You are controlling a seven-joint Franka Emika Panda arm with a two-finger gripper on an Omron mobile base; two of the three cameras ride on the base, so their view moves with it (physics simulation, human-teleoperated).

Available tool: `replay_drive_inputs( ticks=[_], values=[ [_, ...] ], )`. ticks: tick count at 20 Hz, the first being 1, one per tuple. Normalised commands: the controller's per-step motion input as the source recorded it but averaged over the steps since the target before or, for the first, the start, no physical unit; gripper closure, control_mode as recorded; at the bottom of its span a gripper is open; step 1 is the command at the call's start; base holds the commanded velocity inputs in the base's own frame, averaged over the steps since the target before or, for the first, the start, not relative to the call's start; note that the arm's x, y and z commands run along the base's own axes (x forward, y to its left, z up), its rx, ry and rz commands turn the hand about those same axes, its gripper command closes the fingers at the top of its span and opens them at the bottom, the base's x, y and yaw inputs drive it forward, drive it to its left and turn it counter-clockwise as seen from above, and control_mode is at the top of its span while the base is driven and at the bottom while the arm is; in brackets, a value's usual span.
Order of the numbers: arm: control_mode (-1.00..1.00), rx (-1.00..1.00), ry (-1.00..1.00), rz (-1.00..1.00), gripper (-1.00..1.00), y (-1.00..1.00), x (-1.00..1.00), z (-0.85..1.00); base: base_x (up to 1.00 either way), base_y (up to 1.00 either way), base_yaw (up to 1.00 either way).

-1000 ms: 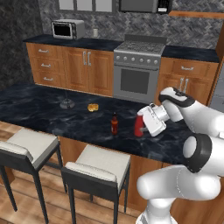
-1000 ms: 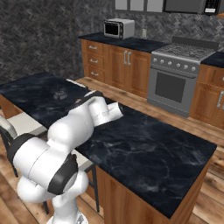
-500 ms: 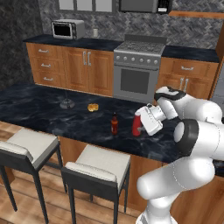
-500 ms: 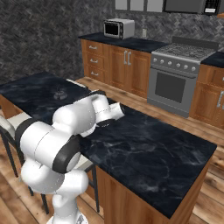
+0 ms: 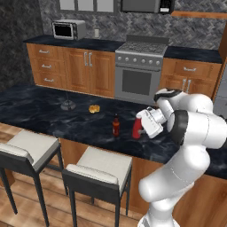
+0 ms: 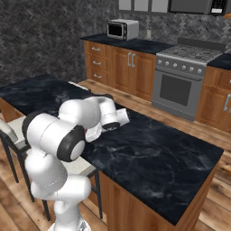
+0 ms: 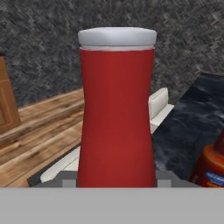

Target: Move the condiment bottle and ketchup from the cabinet to the dining counter.

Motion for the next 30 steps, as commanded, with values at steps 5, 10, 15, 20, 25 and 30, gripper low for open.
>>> replay_drive_inputs(
  ticks=[5, 10, 15, 20, 25, 30],
  values=[
    [-1.00, 0.02, 0.00, 0.02, 1.00, 0.00, 0.18, -0.13, 0.00, 0.00, 0.00],
    [-1.00, 0.00, 0.00, 0.01, 1.00, 0.00, 0.21, -0.09, 0.00, 0.00, 0.00],
    [-1.00, 0.00, 0.00, 0.00, 1.00, 0.00, 0.20, -0.11, 0.00, 0.00, 0.00],
    [-1.00, 0.00, 0.00, 0.00, 1.00, 0.01, 0.17, -0.15, 0.00, 0.00, 0.00],
    [-1.00, 0.00, 0.00, 0.00, 1.00, 0.05, 0.19, -0.17, 0.00, 0.00, 0.00],
    [-1.00, 0.00, 0.00, 0.00, 1.00, 0.05, 0.23, -0.14, 0.00, 0.00, 0.00]
  ],
)
